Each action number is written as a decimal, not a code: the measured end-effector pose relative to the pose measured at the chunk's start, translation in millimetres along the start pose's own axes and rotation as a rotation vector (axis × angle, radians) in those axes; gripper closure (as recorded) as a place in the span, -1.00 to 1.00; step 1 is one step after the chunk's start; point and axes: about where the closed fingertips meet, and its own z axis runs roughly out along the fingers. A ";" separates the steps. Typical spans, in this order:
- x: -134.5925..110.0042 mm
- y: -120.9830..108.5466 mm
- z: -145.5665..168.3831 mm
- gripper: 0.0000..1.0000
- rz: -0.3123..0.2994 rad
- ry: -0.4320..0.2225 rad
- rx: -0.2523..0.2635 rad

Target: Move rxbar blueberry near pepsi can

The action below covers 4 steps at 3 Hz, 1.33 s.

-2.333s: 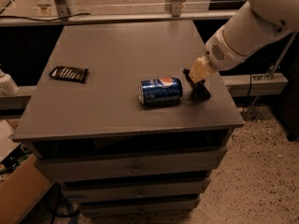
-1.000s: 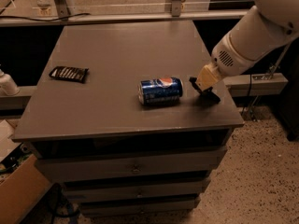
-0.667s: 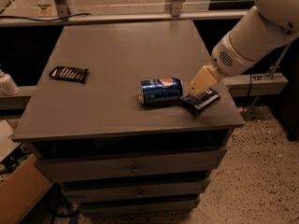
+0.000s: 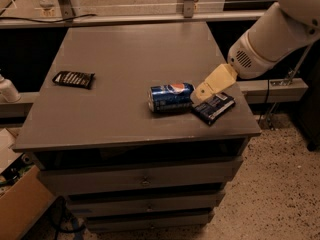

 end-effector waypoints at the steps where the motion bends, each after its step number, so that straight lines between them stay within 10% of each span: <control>1: -2.0 -30.7 -17.0 -1.00 0.023 -0.073 0.026; 3: 22.0 -108.3 -64.4 -1.00 0.114 -0.251 0.095; 4: 23.1 -109.9 -66.5 -1.00 0.119 -0.256 0.098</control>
Offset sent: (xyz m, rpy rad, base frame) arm 0.0397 -0.1342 0.0553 0.1604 -0.2465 -0.1327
